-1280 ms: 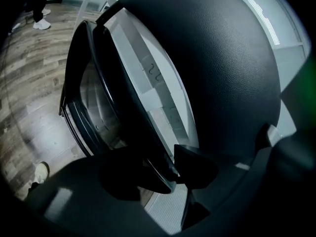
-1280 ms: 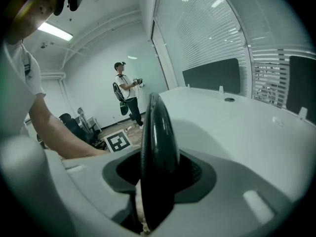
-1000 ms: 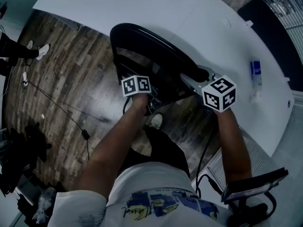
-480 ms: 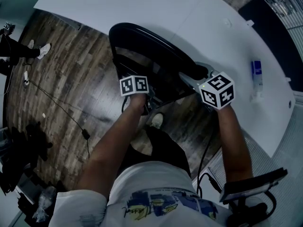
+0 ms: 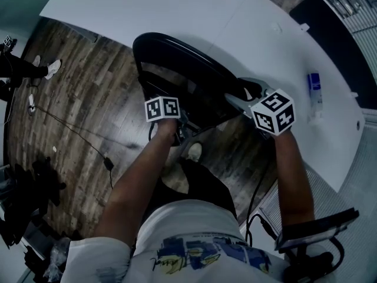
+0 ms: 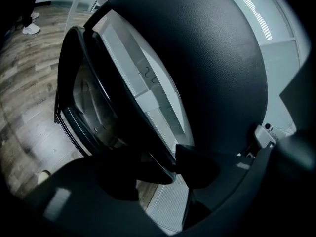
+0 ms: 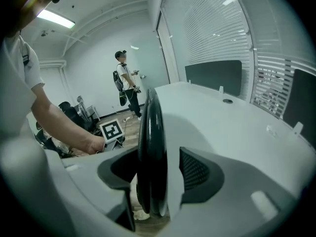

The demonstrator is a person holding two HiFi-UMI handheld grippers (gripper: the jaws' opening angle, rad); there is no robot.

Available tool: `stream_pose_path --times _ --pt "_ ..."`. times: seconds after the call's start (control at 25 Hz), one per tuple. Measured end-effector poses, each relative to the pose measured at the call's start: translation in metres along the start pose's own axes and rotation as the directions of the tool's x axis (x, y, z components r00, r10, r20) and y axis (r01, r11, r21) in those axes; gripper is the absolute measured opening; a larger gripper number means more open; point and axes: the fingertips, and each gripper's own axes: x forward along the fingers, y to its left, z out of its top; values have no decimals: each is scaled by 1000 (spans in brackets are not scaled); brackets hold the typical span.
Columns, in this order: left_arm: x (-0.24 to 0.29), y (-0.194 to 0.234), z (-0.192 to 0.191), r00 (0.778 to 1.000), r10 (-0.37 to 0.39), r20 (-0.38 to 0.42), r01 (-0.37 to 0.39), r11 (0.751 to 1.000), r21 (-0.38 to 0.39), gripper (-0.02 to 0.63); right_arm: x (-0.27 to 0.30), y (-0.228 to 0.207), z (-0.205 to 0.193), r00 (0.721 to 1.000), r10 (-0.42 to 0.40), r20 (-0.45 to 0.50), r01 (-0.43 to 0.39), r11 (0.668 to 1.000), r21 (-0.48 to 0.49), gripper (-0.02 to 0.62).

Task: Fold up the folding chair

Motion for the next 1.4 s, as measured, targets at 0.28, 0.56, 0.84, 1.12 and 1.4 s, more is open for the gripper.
stream_pose_path --times 0.28,0.56,0.84,1.12,1.4 --pt "-16 -2 1 1000 -27 13 27 1000 -1 230 -18 -4 2 998 -62 21 61 997 38 235" --pt "-39 -3 4 998 -61 13 61 998 25 230 -49 -5 17 981 -179 73 174 982 66 235" --pt "-85 -19 1 993 -119 12 117 987 108 230 -78 23 21 950 -295 106 284 952 111 235" --pt "-150 -41 7 986 -161 44 142 946 290 229 -95 68 13 900 -422 108 391 892 226 235" --pt "-237 -79 -5 978 -204 40 147 817 557 198 -97 146 0 871 -484 88 453 859 239 209"
